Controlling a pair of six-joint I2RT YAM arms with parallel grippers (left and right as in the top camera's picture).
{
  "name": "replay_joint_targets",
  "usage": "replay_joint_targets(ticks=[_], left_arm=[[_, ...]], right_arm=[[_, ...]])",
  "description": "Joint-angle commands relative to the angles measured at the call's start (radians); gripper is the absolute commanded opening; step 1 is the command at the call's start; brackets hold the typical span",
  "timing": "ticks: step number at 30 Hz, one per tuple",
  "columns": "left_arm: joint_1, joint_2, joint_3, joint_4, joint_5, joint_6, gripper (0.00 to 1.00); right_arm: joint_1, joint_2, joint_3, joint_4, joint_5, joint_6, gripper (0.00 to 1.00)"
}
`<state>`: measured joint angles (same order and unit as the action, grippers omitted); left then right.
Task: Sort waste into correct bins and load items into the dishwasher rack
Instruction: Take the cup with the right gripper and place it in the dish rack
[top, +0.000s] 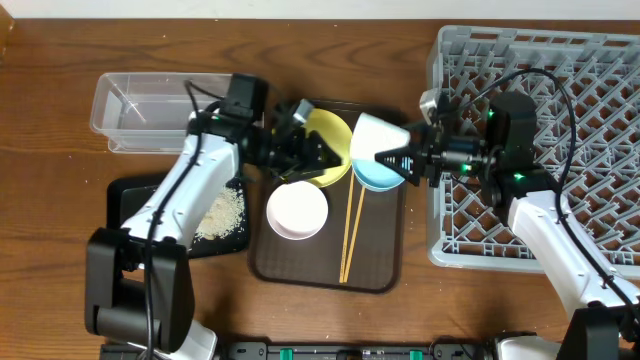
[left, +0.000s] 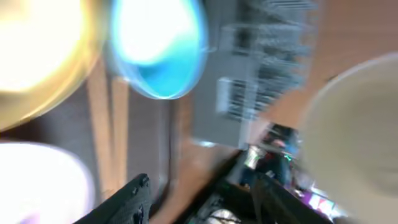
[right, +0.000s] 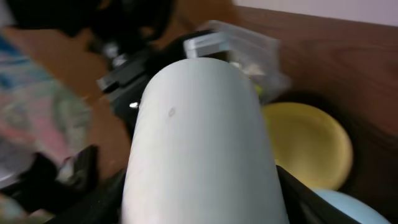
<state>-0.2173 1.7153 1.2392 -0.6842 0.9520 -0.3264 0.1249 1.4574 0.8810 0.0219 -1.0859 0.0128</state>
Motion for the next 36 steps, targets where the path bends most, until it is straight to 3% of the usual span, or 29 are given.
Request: replay_joint_targets(ticks=[1, 4, 5, 13, 20, 25, 36], left_arm=[[0.036, -0.062, 0.008, -0.033, -0.177, 0.072, 0.56], [0.054, -0.116, 0.008, -0.046, -0.251, 0.072, 0.56], [0.056, -0.132, 0.008, -0.045, -0.27, 0.072, 0.56], [0.057, -0.215, 0.008, -0.056, -0.406, 0.071, 0.56], [0.057, -0.216, 0.008, -0.055, -0.417, 0.071, 0.56], [0.057, -0.216, 0.008, -0.055, -0.427, 0.071, 0.56], [0.057, -0.216, 0.008, -0.063, -0.426, 0.071, 0.56]], right_arm=[[-0.025, -0.035, 0.019, -0.014, 0.147, 0.035, 0.29], [-0.038, -0.078, 0.043, -0.067, 0.246, 0.036, 0.04], [-0.041, -0.092, 0.058, -0.097, 0.285, 0.035, 0.01], [-0.084, -0.15, 0.29, -0.542, 0.779, 0.035, 0.01], [-0.188, -0.149, 0.412, -0.89, 1.101, 0.08, 0.01], [-0.317, -0.127, 0.412, -1.063, 1.221, 0.1, 0.01], [-0.473, -0.002, 0.411, -1.177, 1.197, 0.099, 0.06]])
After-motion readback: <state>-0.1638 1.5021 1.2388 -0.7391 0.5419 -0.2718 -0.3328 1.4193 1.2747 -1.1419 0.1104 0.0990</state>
